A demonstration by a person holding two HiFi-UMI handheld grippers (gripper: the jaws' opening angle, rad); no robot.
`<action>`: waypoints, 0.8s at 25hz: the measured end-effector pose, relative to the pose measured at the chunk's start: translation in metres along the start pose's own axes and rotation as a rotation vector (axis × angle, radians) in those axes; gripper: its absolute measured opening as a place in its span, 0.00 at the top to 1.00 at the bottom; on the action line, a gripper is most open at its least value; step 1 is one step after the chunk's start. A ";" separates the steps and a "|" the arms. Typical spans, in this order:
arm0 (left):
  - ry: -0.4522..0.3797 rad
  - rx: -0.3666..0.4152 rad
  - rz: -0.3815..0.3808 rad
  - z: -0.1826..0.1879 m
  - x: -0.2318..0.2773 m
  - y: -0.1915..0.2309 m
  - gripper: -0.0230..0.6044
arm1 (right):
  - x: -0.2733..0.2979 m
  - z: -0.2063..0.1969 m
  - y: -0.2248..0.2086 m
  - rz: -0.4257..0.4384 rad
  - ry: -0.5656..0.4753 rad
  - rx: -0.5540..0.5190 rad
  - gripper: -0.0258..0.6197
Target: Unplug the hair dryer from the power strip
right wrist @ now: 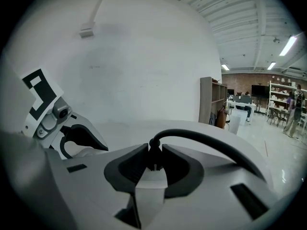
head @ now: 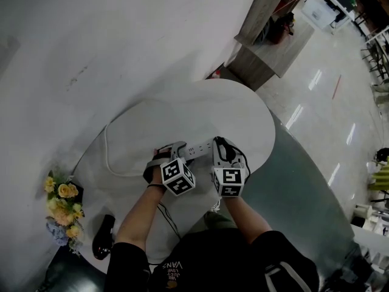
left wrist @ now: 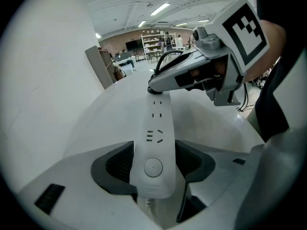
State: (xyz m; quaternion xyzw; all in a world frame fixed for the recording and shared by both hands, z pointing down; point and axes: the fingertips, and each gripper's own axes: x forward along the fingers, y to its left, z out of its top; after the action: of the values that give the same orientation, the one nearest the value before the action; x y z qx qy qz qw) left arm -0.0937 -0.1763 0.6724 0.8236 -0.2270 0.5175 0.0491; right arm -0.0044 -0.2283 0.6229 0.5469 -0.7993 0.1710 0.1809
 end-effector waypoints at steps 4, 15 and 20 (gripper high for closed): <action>0.013 -0.002 -0.004 0.000 0.000 0.000 0.50 | -0.001 0.001 0.001 0.002 0.007 -0.024 0.80; 0.022 -0.014 -0.010 -0.001 0.001 0.000 0.51 | -0.011 0.020 -0.006 0.019 -0.061 -0.029 0.80; 0.020 -0.012 -0.010 -0.001 0.001 0.000 0.51 | -0.016 0.021 -0.006 0.030 -0.064 -0.008 0.80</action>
State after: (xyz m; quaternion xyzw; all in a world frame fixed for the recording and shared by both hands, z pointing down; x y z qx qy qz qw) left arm -0.0939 -0.1761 0.6735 0.8191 -0.2256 0.5242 0.0587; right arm 0.0043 -0.2270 0.5969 0.5395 -0.8134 0.1530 0.1547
